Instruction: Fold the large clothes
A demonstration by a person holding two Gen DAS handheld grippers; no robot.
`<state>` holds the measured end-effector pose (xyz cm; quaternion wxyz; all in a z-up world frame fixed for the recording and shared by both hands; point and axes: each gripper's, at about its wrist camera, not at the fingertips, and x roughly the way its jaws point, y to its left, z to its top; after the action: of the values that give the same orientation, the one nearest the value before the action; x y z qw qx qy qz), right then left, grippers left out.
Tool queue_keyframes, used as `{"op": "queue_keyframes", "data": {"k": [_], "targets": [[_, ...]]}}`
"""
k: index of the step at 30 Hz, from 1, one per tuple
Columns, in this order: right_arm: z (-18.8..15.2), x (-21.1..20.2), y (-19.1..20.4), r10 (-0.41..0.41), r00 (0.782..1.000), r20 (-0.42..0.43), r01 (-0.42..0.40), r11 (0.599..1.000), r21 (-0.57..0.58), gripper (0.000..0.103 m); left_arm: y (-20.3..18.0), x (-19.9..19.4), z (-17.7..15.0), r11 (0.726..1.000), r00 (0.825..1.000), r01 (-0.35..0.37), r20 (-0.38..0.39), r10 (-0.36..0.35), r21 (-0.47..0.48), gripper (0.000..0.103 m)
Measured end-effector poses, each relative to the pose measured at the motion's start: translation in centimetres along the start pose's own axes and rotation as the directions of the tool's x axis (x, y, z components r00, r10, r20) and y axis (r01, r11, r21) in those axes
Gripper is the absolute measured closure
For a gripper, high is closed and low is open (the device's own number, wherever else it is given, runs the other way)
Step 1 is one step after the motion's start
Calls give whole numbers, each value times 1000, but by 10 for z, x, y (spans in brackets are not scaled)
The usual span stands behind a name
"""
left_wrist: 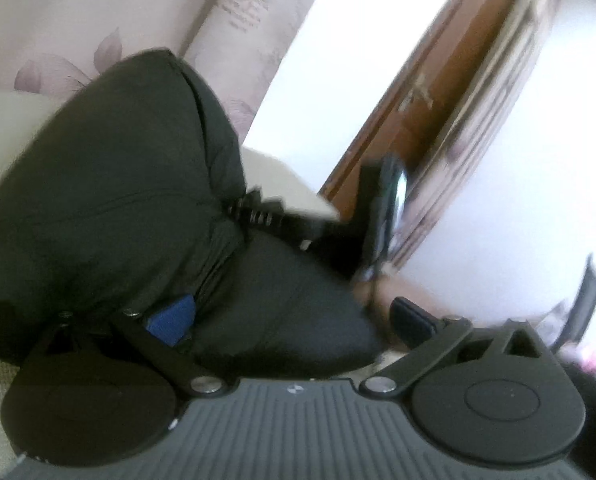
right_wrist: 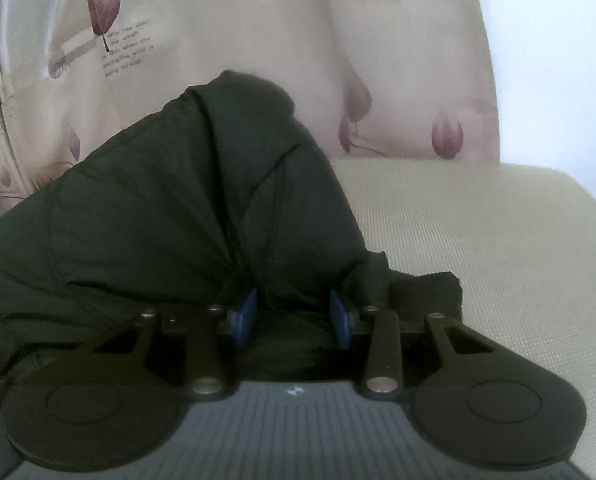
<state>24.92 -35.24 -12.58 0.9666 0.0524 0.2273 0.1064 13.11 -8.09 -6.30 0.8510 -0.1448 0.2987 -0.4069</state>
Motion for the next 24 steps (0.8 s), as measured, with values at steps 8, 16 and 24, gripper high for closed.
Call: {"op": "queue_keyframes", "data": {"k": [8,16,24], "targets": [[-4,1,-16,73,997,0,-73,997,35,66,-15,-4,25,999,999,23,39,-24,40,4],[-9,-1,-29,128,992,11,-128,988,81,66,-22,57,4,995,995,67,-80,-61,80,16],[2,-27,-31,126,992,32,-128,989,80,63,-12,75,-4,997,995,37,-96,-30,72,13]]}}
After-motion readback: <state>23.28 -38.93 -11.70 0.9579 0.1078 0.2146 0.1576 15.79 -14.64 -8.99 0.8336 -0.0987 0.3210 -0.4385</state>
